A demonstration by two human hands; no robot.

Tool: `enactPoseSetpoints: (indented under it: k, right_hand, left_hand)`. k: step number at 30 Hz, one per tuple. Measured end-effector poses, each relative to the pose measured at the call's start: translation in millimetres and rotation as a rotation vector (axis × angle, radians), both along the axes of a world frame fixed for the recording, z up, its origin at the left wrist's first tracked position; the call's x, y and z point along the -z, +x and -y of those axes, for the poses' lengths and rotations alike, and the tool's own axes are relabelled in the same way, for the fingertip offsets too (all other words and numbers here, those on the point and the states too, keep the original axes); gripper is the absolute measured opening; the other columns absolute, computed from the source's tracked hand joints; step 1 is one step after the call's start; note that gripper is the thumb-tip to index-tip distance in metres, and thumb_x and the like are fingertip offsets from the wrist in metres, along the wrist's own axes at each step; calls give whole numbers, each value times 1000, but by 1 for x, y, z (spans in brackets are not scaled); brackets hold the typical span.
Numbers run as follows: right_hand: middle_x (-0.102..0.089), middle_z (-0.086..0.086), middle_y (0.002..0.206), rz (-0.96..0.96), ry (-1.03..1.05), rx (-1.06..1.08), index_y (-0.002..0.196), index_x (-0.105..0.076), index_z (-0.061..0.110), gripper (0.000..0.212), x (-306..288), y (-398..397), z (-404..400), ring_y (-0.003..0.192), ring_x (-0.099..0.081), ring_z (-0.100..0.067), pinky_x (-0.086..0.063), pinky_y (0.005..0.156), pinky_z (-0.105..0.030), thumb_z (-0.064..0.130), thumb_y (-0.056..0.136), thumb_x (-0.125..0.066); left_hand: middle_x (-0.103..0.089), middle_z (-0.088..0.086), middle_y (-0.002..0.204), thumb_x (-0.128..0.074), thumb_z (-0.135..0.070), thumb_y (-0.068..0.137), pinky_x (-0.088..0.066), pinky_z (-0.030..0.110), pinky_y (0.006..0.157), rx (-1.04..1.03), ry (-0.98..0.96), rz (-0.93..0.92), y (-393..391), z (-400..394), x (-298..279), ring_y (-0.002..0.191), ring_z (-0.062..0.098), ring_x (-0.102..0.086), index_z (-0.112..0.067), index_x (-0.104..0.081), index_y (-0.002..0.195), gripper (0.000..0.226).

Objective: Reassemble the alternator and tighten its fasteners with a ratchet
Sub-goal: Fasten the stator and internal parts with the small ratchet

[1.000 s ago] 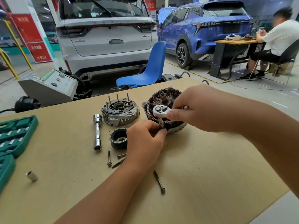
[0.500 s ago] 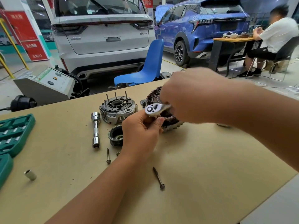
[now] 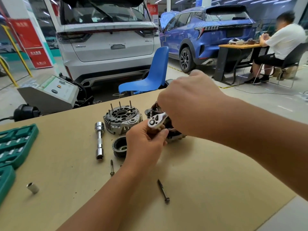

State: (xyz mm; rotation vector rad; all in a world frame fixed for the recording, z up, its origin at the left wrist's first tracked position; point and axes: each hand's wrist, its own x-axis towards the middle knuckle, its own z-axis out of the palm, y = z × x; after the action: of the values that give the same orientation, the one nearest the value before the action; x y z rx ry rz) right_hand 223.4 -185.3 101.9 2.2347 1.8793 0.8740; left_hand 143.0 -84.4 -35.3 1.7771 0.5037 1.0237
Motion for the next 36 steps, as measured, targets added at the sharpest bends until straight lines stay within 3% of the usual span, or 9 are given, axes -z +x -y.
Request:
enactPoseSetpoints:
  k: [5, 10, 14, 19, 23, 27, 31, 33, 36]
  right_hand:
    - [-47, 4, 68, -250, -278, 32, 65, -33, 24, 37, 9, -11, -1, 54, -47, -13, -32, 47, -26, 21, 85, -64]
    - [-43, 1, 62, 3, 7, 8, 63, -36, 21, 35, 4, -4, -4, 54, -39, -18, -29, 59, -33, 11, 83, -64]
    - [-47, 5, 69, -204, -211, 76, 67, -37, 25, 31, 7, -10, -3, 52, -45, -14, -27, 46, -26, 24, 87, -60]
    - [-41, -1, 64, -21, -4, 32, 63, -34, 20, 34, -1, -1, -4, 54, -38, -19, -29, 57, -33, 10, 82, -61]
    - [-44, 5, 68, -209, -201, 43, 65, -36, 25, 31, 6, -5, -3, 52, -42, -13, -26, 47, -25, 21, 85, -60]
    - [-39, -2, 63, -60, 15, 17, 63, -29, 19, 39, -1, -1, -5, 53, -34, -19, -32, 61, -35, 8, 82, -62]
    - [-40, 4, 67, -199, -149, 27, 65, -31, 24, 38, 4, -7, -3, 51, -36, -13, -24, 47, -25, 19, 87, -62]
    - [-42, 4, 66, -190, -131, 37, 65, -35, 23, 36, 5, -8, -1, 54, -40, -16, -27, 51, -27, 16, 86, -63]
    - [-42, -1, 63, -21, 34, 27, 63, -33, 20, 40, 1, 0, 1, 68, -43, -24, -36, 75, -42, 13, 82, -67]
  left_hand:
    - [-66, 4, 64, -74, 5, 80, -51, 42, 49, -39, 91, -1, -3, 3, 2, 58, 24, -60, -17, -65, 71, 25]
    - [-71, 5, 74, -74, -7, 89, -60, 54, 68, -40, 21, -39, -2, -1, -1, 71, 30, -70, -18, -68, 85, 14]
    - [-67, -2, 66, -73, -8, 86, -55, 44, 57, -85, 81, -35, -4, 6, -1, 60, 18, -63, -23, -64, 74, 22]
    - [-71, 0, 70, -70, -2, 91, -62, 49, 66, -98, 40, -12, 1, 8, -1, 64, 20, -71, -19, -68, 81, 20]
    - [-63, -1, 61, -71, 2, 83, -48, 38, 52, -171, 154, -59, 4, 5, 2, 56, 15, -57, -18, -58, 66, 30]
    - [-73, 1, 73, -70, -9, 87, -62, 48, 70, -73, 13, -38, 3, 4, -2, 68, 23, -73, -20, -69, 81, 13]
    - [-70, 0, 65, -72, -7, 86, -61, 45, 62, -155, 42, -15, 1, 8, 0, 66, 28, -69, -21, -67, 71, 21]
    - [-69, 0, 61, -71, 0, 86, -57, 39, 55, -162, 24, -15, 1, 8, 0, 59, 24, -68, -21, -67, 70, 26]
    - [-71, 4, 65, -72, -1, 89, -60, 39, 58, -106, -14, -14, 0, 8, -4, 61, 27, -69, -19, -70, 75, 23]
